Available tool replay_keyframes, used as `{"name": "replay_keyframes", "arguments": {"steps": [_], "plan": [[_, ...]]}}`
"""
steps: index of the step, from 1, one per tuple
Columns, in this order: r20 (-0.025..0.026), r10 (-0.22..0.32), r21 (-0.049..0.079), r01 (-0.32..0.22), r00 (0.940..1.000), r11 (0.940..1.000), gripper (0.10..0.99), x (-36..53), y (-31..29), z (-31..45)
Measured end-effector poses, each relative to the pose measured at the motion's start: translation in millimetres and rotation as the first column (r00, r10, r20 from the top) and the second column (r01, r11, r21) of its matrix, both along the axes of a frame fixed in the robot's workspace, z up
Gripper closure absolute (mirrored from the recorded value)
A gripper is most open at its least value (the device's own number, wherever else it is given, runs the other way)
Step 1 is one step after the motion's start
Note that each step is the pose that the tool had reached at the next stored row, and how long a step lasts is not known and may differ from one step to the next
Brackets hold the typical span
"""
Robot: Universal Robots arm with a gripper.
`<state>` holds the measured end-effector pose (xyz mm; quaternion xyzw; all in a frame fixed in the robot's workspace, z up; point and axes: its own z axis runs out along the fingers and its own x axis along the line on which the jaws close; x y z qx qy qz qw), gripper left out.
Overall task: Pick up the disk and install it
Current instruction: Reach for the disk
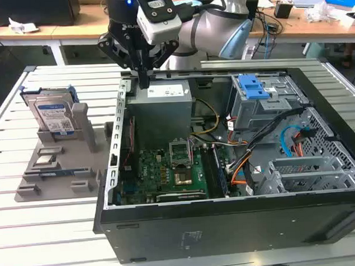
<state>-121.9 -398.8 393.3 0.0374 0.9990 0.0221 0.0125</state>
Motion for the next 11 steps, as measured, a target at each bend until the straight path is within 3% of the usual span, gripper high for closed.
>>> {"name": "replay_keyframes", "arguments": {"steps": [5,8,11], "plan": [[0.0000,0.000,0.000,0.000,1.0000,1.0000,0.980,-19.6,0.0,0.0],[0.0000,0.000,0.000,0.000,1.0000,1.0000,0.980,-26.7,0.0,0.0],[0.0000,0.000,0.000,0.000,1.0000,1.0000,0.980,-42.9,0.0,0.0]]}}
